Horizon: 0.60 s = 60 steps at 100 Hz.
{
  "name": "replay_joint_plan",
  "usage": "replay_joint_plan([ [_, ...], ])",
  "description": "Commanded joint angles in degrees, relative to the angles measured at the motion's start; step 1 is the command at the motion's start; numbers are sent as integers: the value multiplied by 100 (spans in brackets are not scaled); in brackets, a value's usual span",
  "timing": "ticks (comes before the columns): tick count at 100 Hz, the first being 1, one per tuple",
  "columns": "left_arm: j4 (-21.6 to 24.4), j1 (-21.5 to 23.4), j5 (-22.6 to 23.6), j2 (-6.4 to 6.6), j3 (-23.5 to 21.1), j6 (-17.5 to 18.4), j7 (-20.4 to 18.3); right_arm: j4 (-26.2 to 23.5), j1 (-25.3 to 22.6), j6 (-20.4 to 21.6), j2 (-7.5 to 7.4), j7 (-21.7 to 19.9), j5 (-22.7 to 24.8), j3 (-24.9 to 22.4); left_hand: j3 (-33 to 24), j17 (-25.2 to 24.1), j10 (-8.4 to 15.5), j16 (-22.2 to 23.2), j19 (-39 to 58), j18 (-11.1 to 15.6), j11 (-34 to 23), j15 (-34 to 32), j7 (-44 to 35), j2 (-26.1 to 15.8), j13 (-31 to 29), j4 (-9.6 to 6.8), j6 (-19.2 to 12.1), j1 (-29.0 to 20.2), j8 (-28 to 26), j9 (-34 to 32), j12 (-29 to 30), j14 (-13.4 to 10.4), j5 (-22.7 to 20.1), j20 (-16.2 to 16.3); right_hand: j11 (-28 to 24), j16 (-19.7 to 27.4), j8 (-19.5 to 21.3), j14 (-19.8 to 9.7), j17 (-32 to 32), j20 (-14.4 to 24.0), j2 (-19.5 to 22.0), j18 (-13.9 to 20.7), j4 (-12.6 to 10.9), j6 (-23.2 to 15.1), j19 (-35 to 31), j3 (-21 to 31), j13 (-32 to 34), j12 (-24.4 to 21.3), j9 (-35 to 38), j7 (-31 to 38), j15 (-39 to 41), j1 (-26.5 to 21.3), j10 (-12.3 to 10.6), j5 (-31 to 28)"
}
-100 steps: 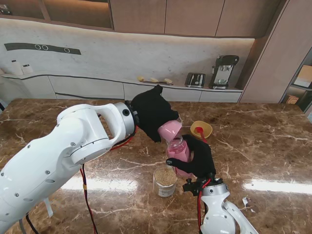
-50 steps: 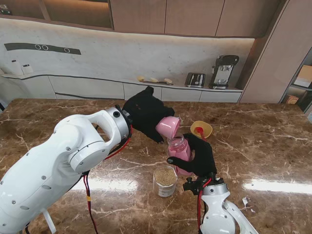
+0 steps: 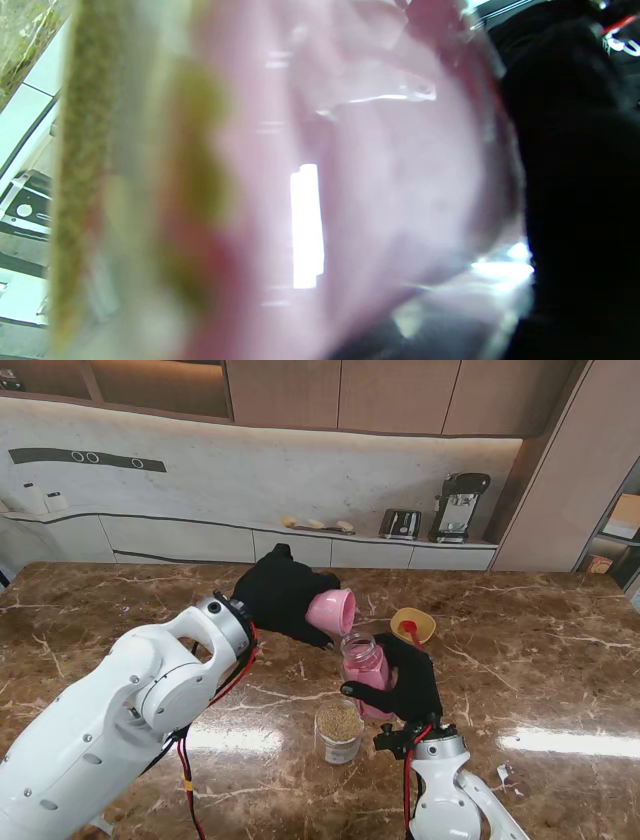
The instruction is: Measure grain into the airtight container
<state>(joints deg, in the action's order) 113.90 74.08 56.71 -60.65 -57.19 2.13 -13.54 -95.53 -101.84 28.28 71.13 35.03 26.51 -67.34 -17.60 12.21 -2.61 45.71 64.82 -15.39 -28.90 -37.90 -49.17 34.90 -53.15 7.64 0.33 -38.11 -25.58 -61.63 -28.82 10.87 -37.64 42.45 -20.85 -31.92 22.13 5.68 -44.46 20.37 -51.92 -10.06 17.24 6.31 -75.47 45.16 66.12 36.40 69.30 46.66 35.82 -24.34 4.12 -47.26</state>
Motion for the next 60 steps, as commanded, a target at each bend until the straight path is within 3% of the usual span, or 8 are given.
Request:
replay_joint_plan([
  [1, -111, 156, -114, -24, -45, -106, 74, -8, -26, -48, 28, -61, -39, 1, -835, -175, 359, 11, -170, -194, -167, 46, -194, -1786, 129, 107, -1002, -1397, 29, -316, 27, 100, -445, -11, -358, -187, 195, -493, -39, 65, 1230, 198, -209, -2240, -130, 1713, 216, 108, 354, 812, 179, -1463, -839, -631],
  [16, -288, 495, -702, -132, -175, -415, 662, 1, -23, -76, 33, -42, -49, -20, -779, -423, 337, -67, -555, -215, -144, 174, -76, -1806, 234, 134, -1004, -1618, 134, -307, 44, 60, -361, -116, -360, -187, 202, -484, -39, 65, 1231, 199, -209, -2235, -130, 1713, 217, 107, 355, 811, 180, -1463, -839, -632],
  [30, -644, 769, -1464, -265, -308, -377, 1259, 12, -20, -112, 35, -37, -66, -27, -677, -792, 355, -216, -1182, -184, -28, 468, 193, -1819, 511, 184, -1121, -1951, 123, -318, -82, 58, 50, -263, -361, -187, 206, -483, -39, 65, 1230, 199, -209, -2235, -130, 1712, 218, 106, 354, 808, 183, -1464, -834, -633],
  [39, -892, 935, -2101, -357, -396, -299, 1511, 24, -12, -139, 34, -40, -68, -23, -615, -1146, 342, -409, -1895, -102, 238, 896, 165, -1790, 896, 160, -1280, -2107, -322, -296, -49, -59, 560, -429, -362, -187, 208, -493, -39, 65, 1231, 199, -210, -2232, -130, 1715, 217, 105, 355, 808, 183, -1464, -839, -634],
  [50, -1129, 1143, -2827, -444, -526, -350, 1627, 48, 5, -183, 31, -55, -77, -6, -845, -1387, 322, -636, -2530, 28, 599, 1296, -43, -1633, 1268, 141, -1459, -2088, -928, -253, 85, -181, 801, -561, -364, -187, 209, -493, -38, 65, 1229, 195, -210, -2234, -130, 1717, 217, 105, 356, 805, 183, -1464, -840, -633],
  [60, -1381, 1309, -3419, -544, -627, -389, 1831, 78, 28, -214, 27, -75, -82, 19, -1818, -1480, 385, -838, -2979, 124, 1118, 1580, -139, -1240, 1537, 245, -1561, -1763, -1604, -236, 52, -297, 811, -526, -362, -187, 210, -490, -38, 65, 1230, 193, -209, -2237, -130, 1719, 217, 104, 350, 803, 184, -1461, -833, -633],
])
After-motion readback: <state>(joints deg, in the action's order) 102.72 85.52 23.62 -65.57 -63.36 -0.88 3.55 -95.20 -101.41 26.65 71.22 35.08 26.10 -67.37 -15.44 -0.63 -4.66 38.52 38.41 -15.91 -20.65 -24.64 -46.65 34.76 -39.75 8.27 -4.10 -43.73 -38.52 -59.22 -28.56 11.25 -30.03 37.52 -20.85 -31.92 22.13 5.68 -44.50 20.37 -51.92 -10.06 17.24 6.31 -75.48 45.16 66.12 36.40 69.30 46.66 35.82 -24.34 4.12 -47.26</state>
